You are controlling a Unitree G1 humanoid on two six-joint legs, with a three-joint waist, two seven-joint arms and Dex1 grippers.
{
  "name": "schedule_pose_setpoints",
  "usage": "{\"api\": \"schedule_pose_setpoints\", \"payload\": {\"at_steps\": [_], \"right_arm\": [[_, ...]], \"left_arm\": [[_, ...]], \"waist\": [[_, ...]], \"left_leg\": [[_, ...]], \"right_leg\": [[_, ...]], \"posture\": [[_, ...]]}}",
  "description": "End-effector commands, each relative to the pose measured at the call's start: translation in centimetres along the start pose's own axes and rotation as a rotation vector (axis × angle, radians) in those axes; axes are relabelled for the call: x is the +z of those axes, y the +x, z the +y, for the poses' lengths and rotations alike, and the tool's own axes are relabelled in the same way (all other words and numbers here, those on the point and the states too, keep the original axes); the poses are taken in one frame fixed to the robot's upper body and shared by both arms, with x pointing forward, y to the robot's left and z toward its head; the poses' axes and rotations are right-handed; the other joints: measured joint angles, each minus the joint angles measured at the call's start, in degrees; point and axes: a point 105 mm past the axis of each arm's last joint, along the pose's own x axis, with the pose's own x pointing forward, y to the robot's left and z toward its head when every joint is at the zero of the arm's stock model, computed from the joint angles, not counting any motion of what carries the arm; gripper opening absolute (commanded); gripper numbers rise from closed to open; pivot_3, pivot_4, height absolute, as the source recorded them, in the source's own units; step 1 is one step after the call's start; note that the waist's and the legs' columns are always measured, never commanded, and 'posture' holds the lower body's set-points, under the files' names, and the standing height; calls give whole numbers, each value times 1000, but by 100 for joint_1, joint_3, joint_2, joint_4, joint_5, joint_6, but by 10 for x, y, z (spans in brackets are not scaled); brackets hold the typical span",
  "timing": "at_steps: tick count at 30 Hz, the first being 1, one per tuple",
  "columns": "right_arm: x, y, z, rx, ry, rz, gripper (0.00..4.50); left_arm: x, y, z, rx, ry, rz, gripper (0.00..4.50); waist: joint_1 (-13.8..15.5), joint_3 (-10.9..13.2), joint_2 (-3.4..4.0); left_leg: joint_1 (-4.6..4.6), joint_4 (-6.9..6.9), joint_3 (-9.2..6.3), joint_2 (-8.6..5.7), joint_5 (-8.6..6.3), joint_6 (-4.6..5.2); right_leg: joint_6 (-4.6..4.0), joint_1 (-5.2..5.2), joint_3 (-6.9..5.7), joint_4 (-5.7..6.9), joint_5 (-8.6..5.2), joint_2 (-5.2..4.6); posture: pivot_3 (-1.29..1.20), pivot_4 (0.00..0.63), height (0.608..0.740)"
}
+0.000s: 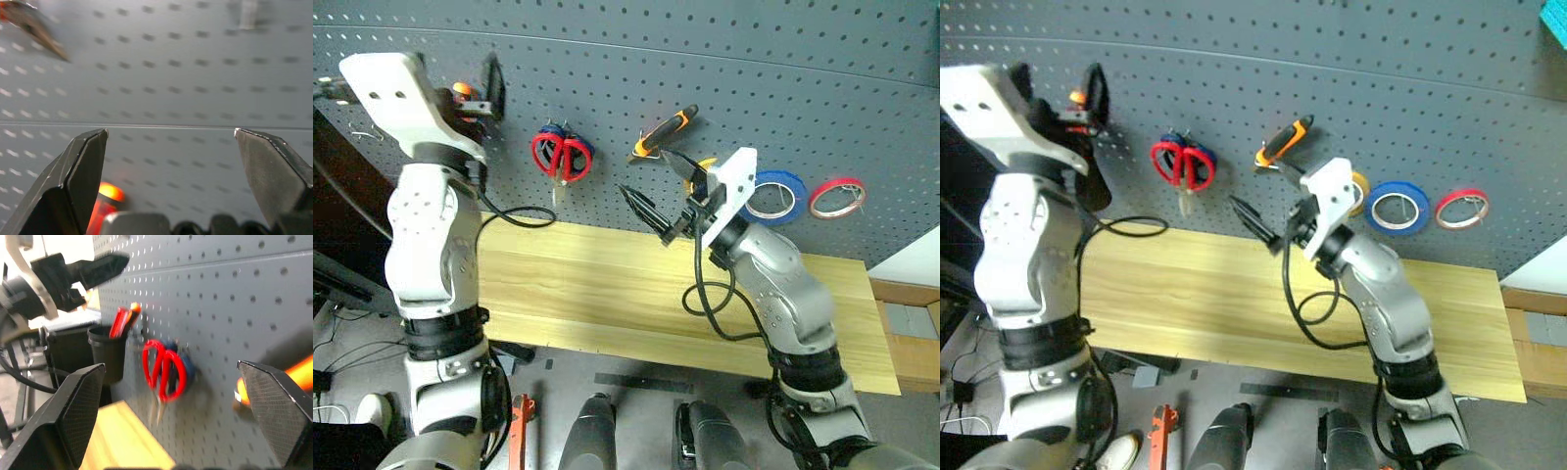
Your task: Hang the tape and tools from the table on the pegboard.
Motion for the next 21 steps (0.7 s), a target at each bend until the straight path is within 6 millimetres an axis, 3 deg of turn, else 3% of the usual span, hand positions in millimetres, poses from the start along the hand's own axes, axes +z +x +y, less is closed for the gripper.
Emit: {"api": "schedule_pose_setpoints", "payload": {"at_steps": [1,6,8,11,16,21], "right_arm": [[0,-25,-3,-72,-20,24,4500],[-37,-59,-32,-306,-86,185,4500],[-60,-75,-47,-427,-112,279,4500],[-89,-95,-57,-541,-115,389,4500],[-122,-118,-70,-703,-28,486,4500],[-137,-131,-81,-796,-9,521,4500]], "left_arm": [[-8,-24,-30,-68,-74,52,4445],[-77,-67,-61,-131,-143,336,4445],[-117,-91,-63,-84,-160,508,4445],[-154,-113,-63,-73,-103,640,4445],[-191,-135,-51,-52,-90,763,4445],[-201,-143,-44,-95,-91,788,4445]], "waist": [[-3,-90,-3],[-17,-239,6],[-22,-268,9],[-29,-404,18],[-48,-554,54],[-53,-711,68]], "left_leg": [[2,1,1,0,-1,0],[19,2,8,-1,0,2],[76,-3,14,-1,-3,8],[113,-10,16,0,-12,23],[126,-7,17,0,-3,36],[199,-16,20,0,-5,39]], "right_leg": [[0,3,3,2,0,-1],[0,14,11,5,0,2],[0,69,15,0,0,2],[1,104,18,-10,-2,7],[1,125,22,-20,6,12],[10,205,21,-60,6,13]], "posture": [[203,128,740],[181,100,740],[174,86,740],[169,63,740],[168,27,740],[176,0,740]]}}
